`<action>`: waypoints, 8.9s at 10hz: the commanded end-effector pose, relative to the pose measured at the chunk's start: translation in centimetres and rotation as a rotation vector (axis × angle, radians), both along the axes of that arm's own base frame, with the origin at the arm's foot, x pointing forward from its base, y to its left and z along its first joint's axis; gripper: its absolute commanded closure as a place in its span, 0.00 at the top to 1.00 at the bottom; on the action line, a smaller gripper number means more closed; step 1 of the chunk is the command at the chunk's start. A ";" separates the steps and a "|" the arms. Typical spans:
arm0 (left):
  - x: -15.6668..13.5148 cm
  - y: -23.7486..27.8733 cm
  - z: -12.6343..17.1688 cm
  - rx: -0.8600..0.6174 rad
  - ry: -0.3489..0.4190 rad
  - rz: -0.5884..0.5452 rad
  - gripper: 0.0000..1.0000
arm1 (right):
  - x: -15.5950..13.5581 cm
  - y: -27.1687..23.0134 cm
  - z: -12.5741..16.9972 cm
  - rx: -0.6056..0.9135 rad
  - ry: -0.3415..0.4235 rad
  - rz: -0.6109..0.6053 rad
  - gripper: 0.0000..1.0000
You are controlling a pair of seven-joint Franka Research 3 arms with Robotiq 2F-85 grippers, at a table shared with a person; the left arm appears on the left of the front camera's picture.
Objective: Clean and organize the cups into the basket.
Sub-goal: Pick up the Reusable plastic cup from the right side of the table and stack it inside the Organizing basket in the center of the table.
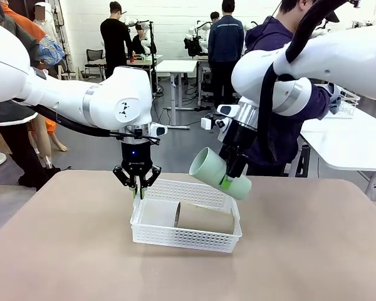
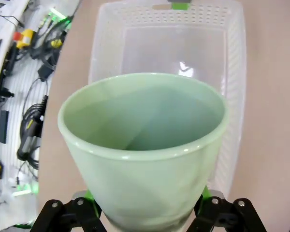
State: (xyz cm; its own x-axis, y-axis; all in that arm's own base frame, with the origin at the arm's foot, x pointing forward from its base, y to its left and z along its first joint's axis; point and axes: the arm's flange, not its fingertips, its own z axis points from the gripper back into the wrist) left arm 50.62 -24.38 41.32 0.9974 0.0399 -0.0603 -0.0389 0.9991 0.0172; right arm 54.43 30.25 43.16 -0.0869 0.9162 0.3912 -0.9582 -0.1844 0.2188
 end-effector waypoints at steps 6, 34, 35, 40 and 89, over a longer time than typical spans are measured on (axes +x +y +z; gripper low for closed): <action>-0.1 -0.1 0.0 0.000 -0.004 0.012 0.00 | 2.3 3.0 -2.7 0.110 -0.033 0.064 0.84; -0.1 -0.1 0.0 0.000 -0.004 0.012 0.00 | -13.9 -23.8 1.4 0.881 -0.217 -0.091 1.00; -0.1 -0.1 0.0 0.000 -0.004 0.012 0.00 | -14.7 -26.3 0.2 0.932 -0.207 -0.140 1.00; -0.1 -0.1 0.0 0.000 -0.004 0.012 0.00 | -13.8 -34.5 -5.6 0.972 -0.165 -0.317 1.00; -0.1 -0.1 0.0 0.000 -0.004 0.012 0.00 | -10.9 -44.9 -13.7 0.879 -0.220 -0.539 1.00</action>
State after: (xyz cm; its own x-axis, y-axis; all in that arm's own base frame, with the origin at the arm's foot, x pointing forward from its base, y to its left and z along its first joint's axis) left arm 50.62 -24.39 41.29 0.9974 0.0399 -0.0608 -0.0389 0.9991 0.0174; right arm 42.46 -14.02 30.62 0.1069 0.2348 0.9661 -0.9676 0.2480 0.0467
